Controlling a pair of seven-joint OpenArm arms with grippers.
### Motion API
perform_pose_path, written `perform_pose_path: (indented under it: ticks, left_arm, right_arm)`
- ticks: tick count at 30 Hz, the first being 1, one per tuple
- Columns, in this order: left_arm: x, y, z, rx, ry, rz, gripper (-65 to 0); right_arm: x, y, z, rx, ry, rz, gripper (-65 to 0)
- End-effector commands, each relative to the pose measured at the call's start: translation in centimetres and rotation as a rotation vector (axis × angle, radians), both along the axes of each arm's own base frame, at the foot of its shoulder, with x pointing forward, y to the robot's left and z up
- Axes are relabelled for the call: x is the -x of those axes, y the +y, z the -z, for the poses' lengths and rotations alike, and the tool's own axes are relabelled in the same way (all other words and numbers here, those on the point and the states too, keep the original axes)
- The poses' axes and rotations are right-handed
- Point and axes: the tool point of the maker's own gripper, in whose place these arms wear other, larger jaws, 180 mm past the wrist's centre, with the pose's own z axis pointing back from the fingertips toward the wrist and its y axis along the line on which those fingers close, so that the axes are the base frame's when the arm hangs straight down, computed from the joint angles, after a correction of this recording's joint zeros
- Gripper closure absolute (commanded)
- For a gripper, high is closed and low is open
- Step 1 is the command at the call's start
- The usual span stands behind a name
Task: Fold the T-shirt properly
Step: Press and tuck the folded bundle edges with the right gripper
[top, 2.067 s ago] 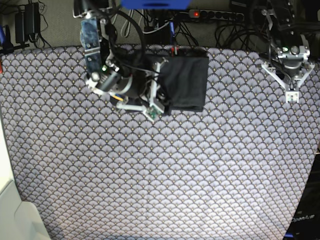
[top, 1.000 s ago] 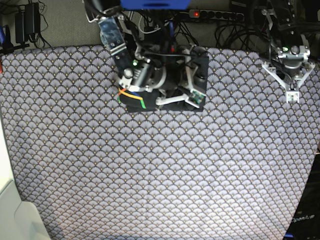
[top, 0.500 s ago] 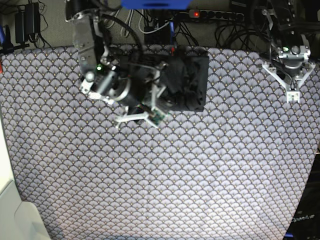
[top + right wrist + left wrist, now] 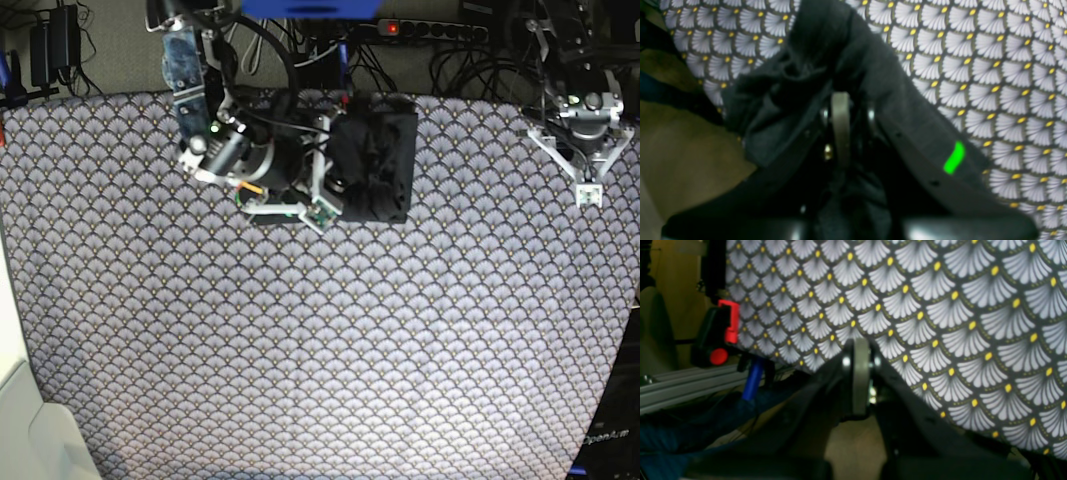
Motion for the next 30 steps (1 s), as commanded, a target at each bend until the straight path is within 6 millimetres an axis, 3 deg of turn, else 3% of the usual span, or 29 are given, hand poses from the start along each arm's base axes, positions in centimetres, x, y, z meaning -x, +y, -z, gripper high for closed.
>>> perform_pose_path:
  ticks: [1, 8, 14, 19, 25, 30]
  left_arm:
    - [-0.7, 0.4, -1.1, -0.027, -0.037, 0.003, -0.3]
    - [-0.9, 1.1, -1.7, -0.051, -0.038, 0.011, -0.3]
    - [-1.6, 2.2, -2.8, -0.086, -0.052, 0.018, -0.3]
    - [-1.4, 2.8, -3.0, -0.090, -0.058, -0.004, -0.3]
    - [-1.0, 3.5, -3.1, -0.101, -0.055, -0.017, -0.3]
    - [-0.3, 4.7, -3.7, -0.116, -0.064, -0.057, -0.3]
  right_arm:
    - [-0.3, 0.5, -0.4, -0.028, -0.008, -0.001, -5.0]
    - [1.4, 1.3, 2.4, -0.046, 0.080, -0.013, -4.8]
    - [3.9, 5.0, 1.8, -0.055, 0.077, -0.151, -4.8]
    - [2.7, 5.2, -1.1, -0.076, -0.020, -0.154, -4.8]
    - [-0.2, 4.3, -4.3, -0.062, -0.149, -0.154, -4.8]
    - [-1.3, 4.4, -3.2, -0.042, -0.128, -0.160, -4.8]
